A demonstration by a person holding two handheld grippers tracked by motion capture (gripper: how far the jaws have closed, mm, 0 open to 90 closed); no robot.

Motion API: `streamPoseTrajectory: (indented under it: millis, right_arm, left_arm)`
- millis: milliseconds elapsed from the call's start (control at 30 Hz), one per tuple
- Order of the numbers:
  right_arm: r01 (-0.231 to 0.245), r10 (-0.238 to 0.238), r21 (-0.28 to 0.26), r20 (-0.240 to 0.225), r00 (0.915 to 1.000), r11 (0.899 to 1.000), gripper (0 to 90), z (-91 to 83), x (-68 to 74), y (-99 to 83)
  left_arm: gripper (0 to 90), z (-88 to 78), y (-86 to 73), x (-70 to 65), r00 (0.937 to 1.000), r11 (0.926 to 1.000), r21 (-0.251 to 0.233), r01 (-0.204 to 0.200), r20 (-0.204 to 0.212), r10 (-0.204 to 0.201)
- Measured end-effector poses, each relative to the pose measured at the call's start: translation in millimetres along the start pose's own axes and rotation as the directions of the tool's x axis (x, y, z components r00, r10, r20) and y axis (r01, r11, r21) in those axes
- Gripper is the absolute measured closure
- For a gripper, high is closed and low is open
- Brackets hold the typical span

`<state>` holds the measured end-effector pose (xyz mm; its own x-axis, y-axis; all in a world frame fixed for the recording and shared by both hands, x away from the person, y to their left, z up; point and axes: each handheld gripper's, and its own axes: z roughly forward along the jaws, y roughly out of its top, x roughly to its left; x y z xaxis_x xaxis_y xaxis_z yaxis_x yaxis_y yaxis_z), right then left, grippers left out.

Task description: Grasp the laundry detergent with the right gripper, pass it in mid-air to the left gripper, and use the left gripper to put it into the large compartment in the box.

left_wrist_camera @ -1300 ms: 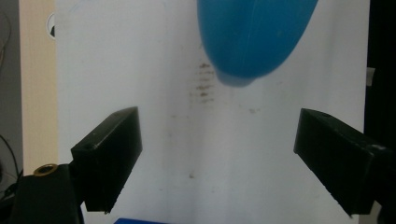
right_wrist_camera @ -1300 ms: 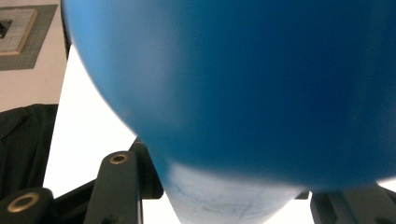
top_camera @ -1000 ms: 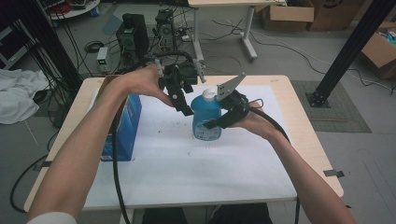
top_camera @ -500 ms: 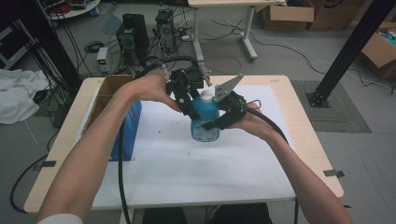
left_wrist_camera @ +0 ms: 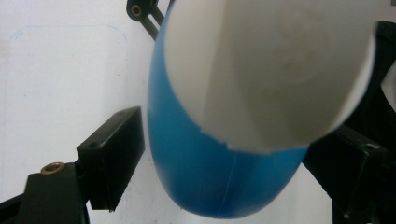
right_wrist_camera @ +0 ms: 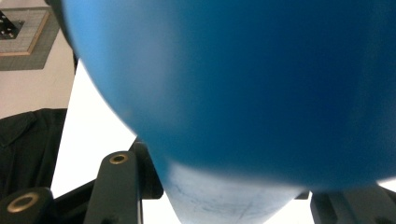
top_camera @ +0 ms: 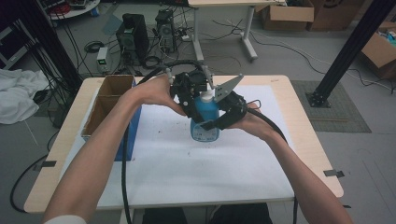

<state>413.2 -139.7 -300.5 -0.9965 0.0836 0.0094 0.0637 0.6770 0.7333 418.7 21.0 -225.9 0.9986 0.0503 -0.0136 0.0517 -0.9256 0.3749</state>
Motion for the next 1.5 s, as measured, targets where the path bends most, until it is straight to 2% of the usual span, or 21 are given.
streamPoseTrajectory:
  millis: [267,433,700,1033,1067,1300,1500]
  right_arm:
    - [-0.004,0.004,-0.001,-0.002,1.0,1.0,46.3,1.8,0.2,-0.1]
    - [-0.007,0.007,-0.001,-0.003,1.0,1.0,46.3,2.0,0.2,-0.4]
    - [-0.012,0.012,-0.001,-0.003,0.9999,1.0,46.4,3.0,0.0,-1.6]
    - [-0.017,0.017,0.002,-0.006,0.9998,1.0,46.3,3.9,0.0,-3.6]
    - [-0.016,0.016,0.002,-0.005,0.9999,1.0,46.3,3.9,0.0,-3.6]
    - [-0.011,0.011,-0.001,-0.007,0.9999,1.0,46.4,4.1,0.1,-3.4]
    - [-0.01,0.01,-0.003,-0.005,0.9999,1.0,46.3,3.0,0.2,-3.5]
  left_arm:
    - [19.5,3.4,2.5,-2.4,0.9997,0.9997,0.004,-0.025,-0.009,0.025]
    - [21.0,7.1,1.0,-3.6,0.9999,0.9999,0.0,-0.015,-0.004,0.015]
    - [23.9,8.9,2.0,-3.6,0.9994,0.9994,0.006,-0.033,-0.008,0.033]
    - [26.4,11.9,1.8,-4.1,0.9993,0.9994,0.004,-0.034,-0.012,0.034]
    - [26.7,12.5,1.7,-4.7,0.9997,0.9998,-0.001,-0.022,-0.01,0.022]
    - [28.9,14.7,3.4,-3.8,0.999,0.999,0.016,-0.043,-0.012,0.043]
    - [30.6,15.4,4.0,-4.4,0.9989,0.999,0.012,-0.044,-0.017,0.044]
